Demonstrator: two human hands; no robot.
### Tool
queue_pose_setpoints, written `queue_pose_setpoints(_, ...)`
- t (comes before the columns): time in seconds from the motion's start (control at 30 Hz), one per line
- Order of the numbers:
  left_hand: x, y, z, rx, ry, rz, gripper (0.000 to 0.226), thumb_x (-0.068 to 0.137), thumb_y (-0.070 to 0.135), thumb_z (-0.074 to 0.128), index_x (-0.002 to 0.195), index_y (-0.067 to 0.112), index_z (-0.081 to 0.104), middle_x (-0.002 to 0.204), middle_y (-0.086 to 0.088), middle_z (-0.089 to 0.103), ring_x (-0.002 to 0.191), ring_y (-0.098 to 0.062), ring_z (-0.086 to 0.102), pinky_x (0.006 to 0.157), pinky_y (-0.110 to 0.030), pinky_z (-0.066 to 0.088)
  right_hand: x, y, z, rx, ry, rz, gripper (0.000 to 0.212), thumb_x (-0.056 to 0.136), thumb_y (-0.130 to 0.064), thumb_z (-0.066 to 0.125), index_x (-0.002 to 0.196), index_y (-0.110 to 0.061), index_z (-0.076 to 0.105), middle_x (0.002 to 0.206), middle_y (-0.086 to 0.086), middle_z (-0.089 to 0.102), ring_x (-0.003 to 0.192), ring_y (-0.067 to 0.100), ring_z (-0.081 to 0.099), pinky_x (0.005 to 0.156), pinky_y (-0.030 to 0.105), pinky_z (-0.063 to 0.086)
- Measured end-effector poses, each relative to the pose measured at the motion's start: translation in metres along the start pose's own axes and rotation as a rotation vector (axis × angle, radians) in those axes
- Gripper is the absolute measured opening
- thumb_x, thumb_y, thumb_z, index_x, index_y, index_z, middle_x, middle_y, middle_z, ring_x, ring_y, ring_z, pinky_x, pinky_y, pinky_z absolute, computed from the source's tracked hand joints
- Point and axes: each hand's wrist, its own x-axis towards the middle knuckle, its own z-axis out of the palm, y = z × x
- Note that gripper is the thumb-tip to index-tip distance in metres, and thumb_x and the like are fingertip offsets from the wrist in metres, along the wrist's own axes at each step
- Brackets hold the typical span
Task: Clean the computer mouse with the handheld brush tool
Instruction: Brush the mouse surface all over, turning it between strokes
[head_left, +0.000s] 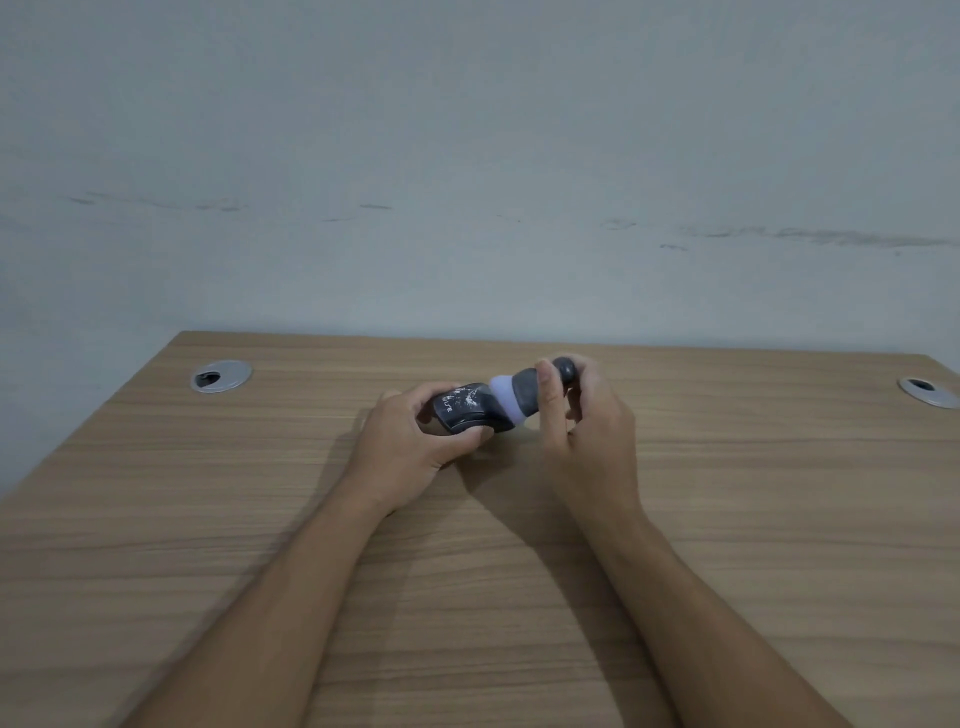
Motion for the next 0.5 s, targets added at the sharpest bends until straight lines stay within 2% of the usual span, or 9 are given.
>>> queue_pose_setpoints(0.1, 0.001, -0.003, 0.000, 0.004, -0.002, 0.009, 0.053, 0.068, 0.062, 0.092, 0.119, 0.054, 0.076, 0.111, 0.008, 0.082, 0.103, -0.014, 0.079, 0.096, -0.046, 0.065, -0.002, 0.005, 0.007, -0.056, -0.052, -0.015, 0.017, 0.111, -0.032, 0.061, 0.115, -0.017, 0.070, 0.096, -0.009, 0.068, 0.079, -0.002, 0.059, 0.073, 0.005, 0.040)
queue_pose_setpoints(0.27, -0.002, -0.001, 0.000, 0.019, 0.006, 0.020, 0.059, 0.066, 0.066, 0.091, 0.122, 0.054, 0.076, 0.115, 0.009, 0.080, 0.107, -0.009, 0.076, 0.100, -0.040, 0.062, 0.005, 0.016, 0.004, -0.076, -0.015, 0.071, 0.018, 0.111, -0.034, 0.060, 0.115, -0.019, 0.070, 0.098, -0.006, 0.070, 0.081, 0.014, 0.061, 0.073, 0.020, 0.037)
queue_pose_setpoints(0.4, -0.001, 0.001, 0.000, 0.026, 0.000, 0.022, 0.060, 0.065, 0.065, 0.090, 0.122, 0.052, 0.076, 0.114, 0.007, 0.079, 0.107, -0.012, 0.075, 0.100, -0.040, 0.062, 0.001, 0.001, 0.001, 0.012, 0.004, 0.022, 0.016, 0.112, -0.034, 0.058, 0.116, -0.020, 0.066, 0.099, -0.004, 0.070, 0.083, 0.010, 0.063, 0.074, 0.014, 0.043)
queue_pose_setpoints(0.43, -0.002, 0.002, 0.000, 0.026, -0.004, 0.023, 0.058, 0.066, 0.062, 0.091, 0.121, 0.052, 0.076, 0.115, 0.006, 0.078, 0.107, -0.011, 0.074, 0.098, -0.037, 0.062, 0.000, -0.002, 0.002, 0.016, -0.018, -0.010, 0.016, 0.112, -0.033, 0.059, 0.118, -0.020, 0.067, 0.101, -0.005, 0.071, 0.086, 0.008, 0.064, 0.076, 0.012, 0.044)
queue_pose_setpoints(0.5, -0.003, 0.004, -0.001, 0.039, -0.005, 0.018, 0.053, 0.073, 0.052, 0.096, 0.122, 0.049, 0.076, 0.119, 0.003, 0.073, 0.106, -0.004, 0.069, 0.091, -0.021, 0.055, -0.001, 0.000, 0.008, -0.001, -0.066, -0.031, 0.017, 0.112, -0.032, 0.059, 0.120, -0.020, 0.068, 0.105, -0.005, 0.070, 0.089, 0.007, 0.064, 0.078, 0.011, 0.045)
